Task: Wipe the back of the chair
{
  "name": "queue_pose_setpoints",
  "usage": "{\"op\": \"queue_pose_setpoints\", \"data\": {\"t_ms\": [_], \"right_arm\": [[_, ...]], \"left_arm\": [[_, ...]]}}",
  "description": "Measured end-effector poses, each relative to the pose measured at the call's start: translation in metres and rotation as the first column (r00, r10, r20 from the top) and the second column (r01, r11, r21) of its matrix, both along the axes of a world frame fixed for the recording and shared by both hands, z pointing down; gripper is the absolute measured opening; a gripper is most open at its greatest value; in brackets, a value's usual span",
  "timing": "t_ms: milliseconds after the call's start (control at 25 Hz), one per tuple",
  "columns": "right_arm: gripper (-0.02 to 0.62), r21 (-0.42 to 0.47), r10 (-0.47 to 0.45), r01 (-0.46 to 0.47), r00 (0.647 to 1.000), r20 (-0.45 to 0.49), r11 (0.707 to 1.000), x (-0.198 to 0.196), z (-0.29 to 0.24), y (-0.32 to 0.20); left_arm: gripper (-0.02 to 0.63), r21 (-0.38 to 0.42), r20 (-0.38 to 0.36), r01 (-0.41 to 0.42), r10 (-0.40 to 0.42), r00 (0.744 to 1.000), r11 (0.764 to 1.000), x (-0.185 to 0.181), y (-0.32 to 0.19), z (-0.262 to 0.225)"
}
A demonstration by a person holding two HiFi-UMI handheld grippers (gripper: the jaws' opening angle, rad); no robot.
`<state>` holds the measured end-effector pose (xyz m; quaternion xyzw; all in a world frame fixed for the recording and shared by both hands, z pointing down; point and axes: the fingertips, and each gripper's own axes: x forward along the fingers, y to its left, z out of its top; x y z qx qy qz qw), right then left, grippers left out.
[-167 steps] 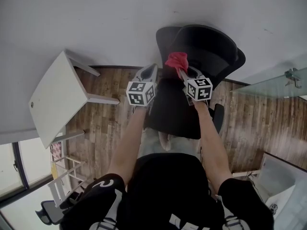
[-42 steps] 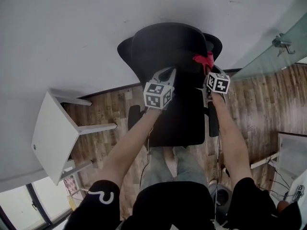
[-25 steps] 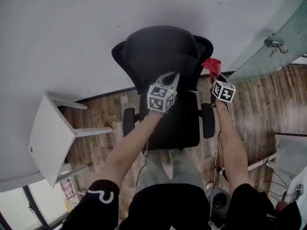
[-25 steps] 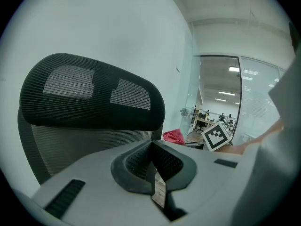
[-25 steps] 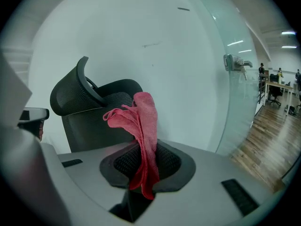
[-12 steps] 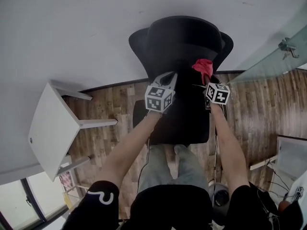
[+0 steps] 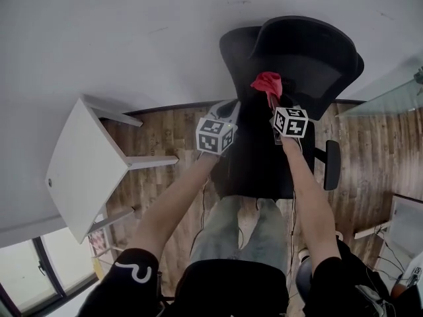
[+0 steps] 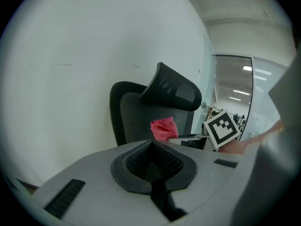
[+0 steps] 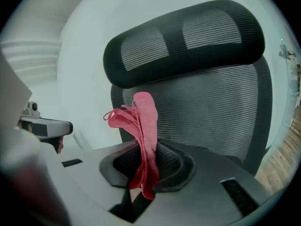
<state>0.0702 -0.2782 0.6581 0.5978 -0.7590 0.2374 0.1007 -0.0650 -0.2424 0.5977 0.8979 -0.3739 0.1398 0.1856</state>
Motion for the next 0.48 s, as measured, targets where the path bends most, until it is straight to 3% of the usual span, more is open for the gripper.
{"op": "queue_pose_setpoints", "data": {"t_ms": [240, 480], "right_arm": [[0.086, 0.026, -0.051, 0.05, 0.999, 0.012, 0.998, -0.065, 0.015, -0.022], [0.086, 0.032, -0.085, 0.084, 0.996, 0.015, 0.996, -0.102, 0.034, -0.035]], "left_arm": [[0.025, 0.005, 0.012, 0.012, -0.012, 1.0, 1.0, -0.048, -0.018, 0.017], [0.025, 0.027, 0.006, 0.029, -0.029, 1.0, 0.999, -0.077, -0.04, 0.028]]}}
